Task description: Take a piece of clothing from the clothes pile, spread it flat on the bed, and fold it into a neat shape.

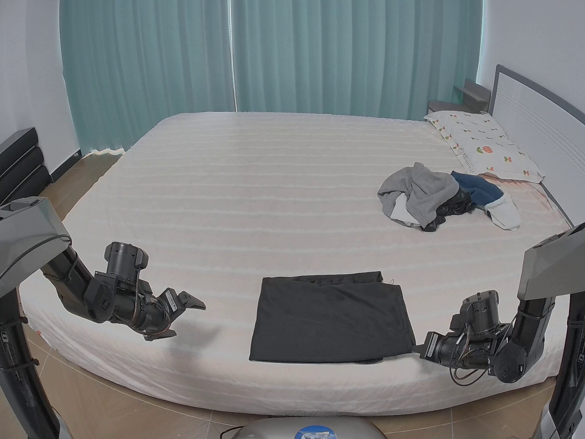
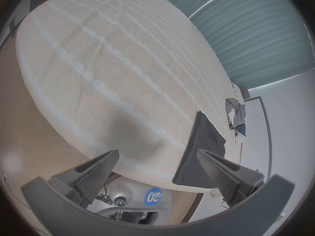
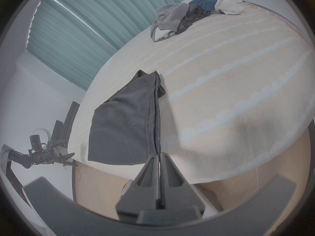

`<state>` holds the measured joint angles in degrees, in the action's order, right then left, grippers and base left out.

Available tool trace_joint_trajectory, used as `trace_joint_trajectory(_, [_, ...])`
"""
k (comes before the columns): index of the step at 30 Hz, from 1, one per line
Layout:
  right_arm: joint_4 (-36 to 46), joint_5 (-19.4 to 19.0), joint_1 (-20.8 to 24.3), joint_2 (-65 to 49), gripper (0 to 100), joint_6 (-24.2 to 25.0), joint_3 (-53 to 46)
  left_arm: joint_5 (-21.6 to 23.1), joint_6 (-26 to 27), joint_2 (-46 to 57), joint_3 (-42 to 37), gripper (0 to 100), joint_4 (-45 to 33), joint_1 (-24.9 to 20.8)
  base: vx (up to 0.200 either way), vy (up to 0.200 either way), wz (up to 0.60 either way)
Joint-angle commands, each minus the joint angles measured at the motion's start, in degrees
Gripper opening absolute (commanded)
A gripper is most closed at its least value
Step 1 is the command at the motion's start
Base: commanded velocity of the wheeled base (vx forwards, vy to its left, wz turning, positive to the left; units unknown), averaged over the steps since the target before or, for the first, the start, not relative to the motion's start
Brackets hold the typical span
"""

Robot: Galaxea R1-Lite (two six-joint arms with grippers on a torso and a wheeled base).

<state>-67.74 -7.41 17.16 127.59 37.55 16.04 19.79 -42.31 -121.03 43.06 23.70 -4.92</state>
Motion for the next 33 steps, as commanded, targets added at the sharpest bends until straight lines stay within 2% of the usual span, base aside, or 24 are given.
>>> trace_joint_trajectory(1, [-1.0, 0.0, -0.1, 1.5, 0, -0.1, 0.0, 0.0, -0.1, -0.1, 0.0, 100, 0.0, 0.0, 0.000, 0.000, 0.00])
trace_joint_trajectory(3, [-2.1, 0.0, 0.2, 1.9, 0, -0.2, -0.1, 0.0, -0.1, -0.1, 0.0, 100, 0.0, 0.0, 0.000, 0.000, 0.00])
trace_joint_trajectory(4, [-2.4, -0.1, 0.2, 2.0, 100, -0.2, -0.1, 0.0, -0.1, -0.1, 0.0, 100, 0.0, 0.0, 0.000, 0.000, 0.00])
trace_joint_trajectory(10, [-3.2, -0.1, 0.0, 1.8, 100, 0.8, 0.3, 0.0, 0.0, -0.1, 0.1, 100, 0.1, -0.1, 0.000, 0.000, 0.00])
trace_joint_trajectory(16, [-6.3, -0.1, -1.8, 1.3, 100, 4.4, 0.7, -0.5, -0.8, 0.7, 1.0, 100, 0.1, -1.8, 0.000, 0.000, 0.00])
trace_joint_trajectory(21, [-6.3, -0.2, -3.8, 1.3, 100, 5.2, 1.4, -0.6, -7.8, 0.9, 3.5, 100, 0.0, -5.6, 0.000, 0.000, 0.00])
trace_joint_trajectory(33, [-6.3, -0.2, -3.8, 1.6, 100, 5.2, 1.4, -0.7, -8.8, 0.4, 4.5, 100, -0.1, -7.4, 0.000, -0.200, 0.00])
